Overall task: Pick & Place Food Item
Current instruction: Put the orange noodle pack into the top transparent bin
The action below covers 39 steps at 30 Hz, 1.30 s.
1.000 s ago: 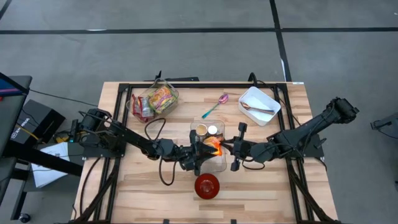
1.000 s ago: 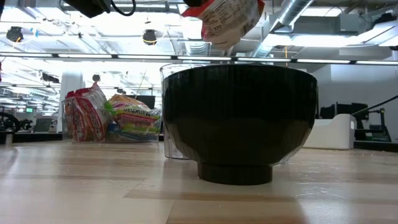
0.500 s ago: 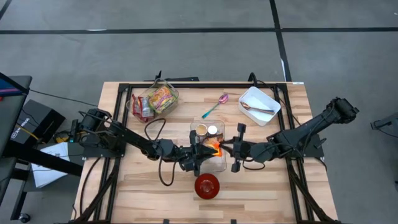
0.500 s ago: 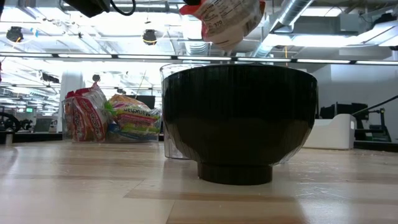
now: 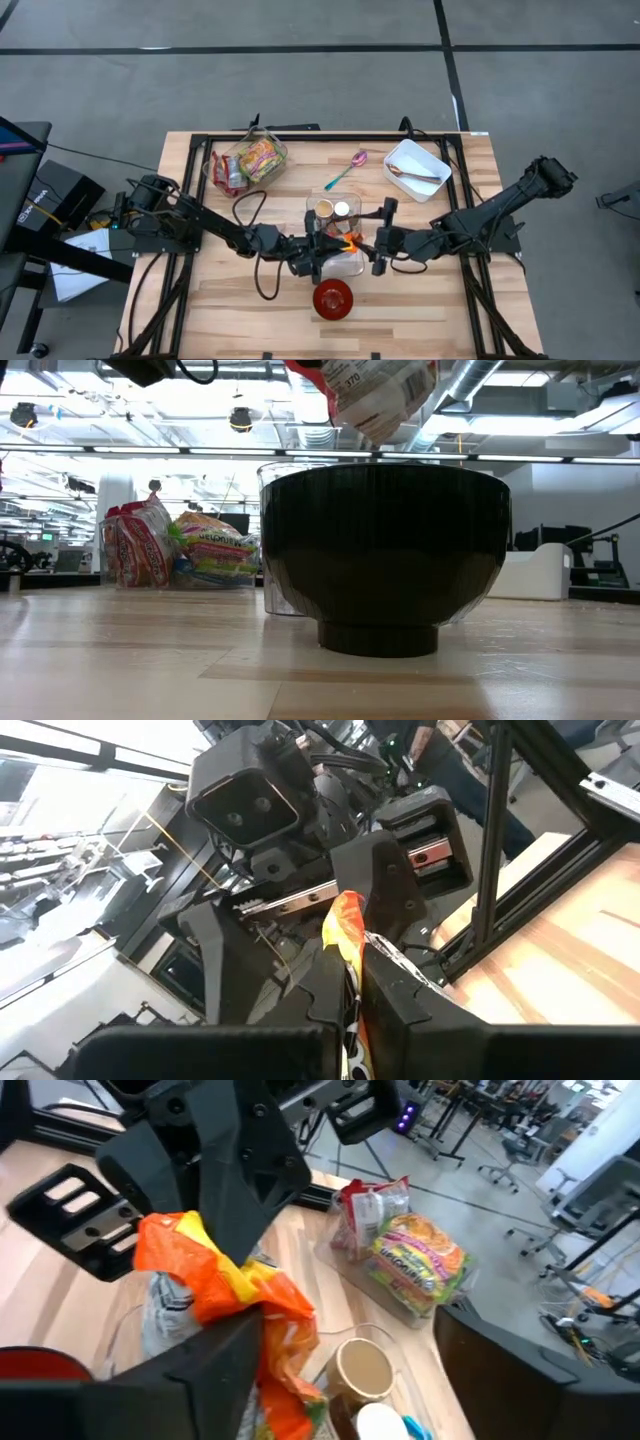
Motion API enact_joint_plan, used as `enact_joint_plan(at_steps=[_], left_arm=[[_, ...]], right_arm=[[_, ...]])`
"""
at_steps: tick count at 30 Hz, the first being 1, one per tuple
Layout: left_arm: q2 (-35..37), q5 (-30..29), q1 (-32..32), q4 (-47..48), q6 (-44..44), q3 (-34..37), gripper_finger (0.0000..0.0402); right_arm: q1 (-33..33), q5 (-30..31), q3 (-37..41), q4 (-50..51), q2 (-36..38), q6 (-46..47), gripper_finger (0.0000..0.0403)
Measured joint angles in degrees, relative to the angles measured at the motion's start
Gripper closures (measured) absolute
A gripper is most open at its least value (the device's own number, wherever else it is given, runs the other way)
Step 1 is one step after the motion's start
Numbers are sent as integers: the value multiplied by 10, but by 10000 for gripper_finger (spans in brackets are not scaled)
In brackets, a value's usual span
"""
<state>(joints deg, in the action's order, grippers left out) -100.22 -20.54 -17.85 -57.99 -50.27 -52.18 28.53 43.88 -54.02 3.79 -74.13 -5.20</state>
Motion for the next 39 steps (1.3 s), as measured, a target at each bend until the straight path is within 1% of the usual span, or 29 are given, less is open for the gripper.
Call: enact_joint_plan(at_steps=[2,4,7,9,13,20,24,30,33,36,39], left_arm=[[0,-16,-4,1,-12,0,393],[0,-44,-9,4,-35,0,394],[0,-80,-18,5,-66,0,394],[0,-92,-22,5,-78,0,396],[10,-102,-26,19,-82,0,398],[60,-152,-31,116,-61,0,398],[87,-182,-40,145,-60,6,398],[132,-271,-59,147,-98,44,398],[161,-334,-63,152,-112,69,398],[197,-383,-63,172,-115,97,398],[229,-436,-58,184,-116,128,398]], right_arm=[[1,5,0,-1,0,-9,100],[4,19,0,-2,0,-14,89],[12,39,0,-5,0,-23,81],[17,44,0,-8,0,-28,81],[27,53,0,-23,0,-41,81],[62,71,0,-28,25,-53,80],[86,76,0,-28,47,-54,80],[124,79,0,-26,68,-54,80],[140,113,0,-26,70,-58,80],[152,149,0,-25,70,-60,80],[157,162,0,-25,70,-60,80]])
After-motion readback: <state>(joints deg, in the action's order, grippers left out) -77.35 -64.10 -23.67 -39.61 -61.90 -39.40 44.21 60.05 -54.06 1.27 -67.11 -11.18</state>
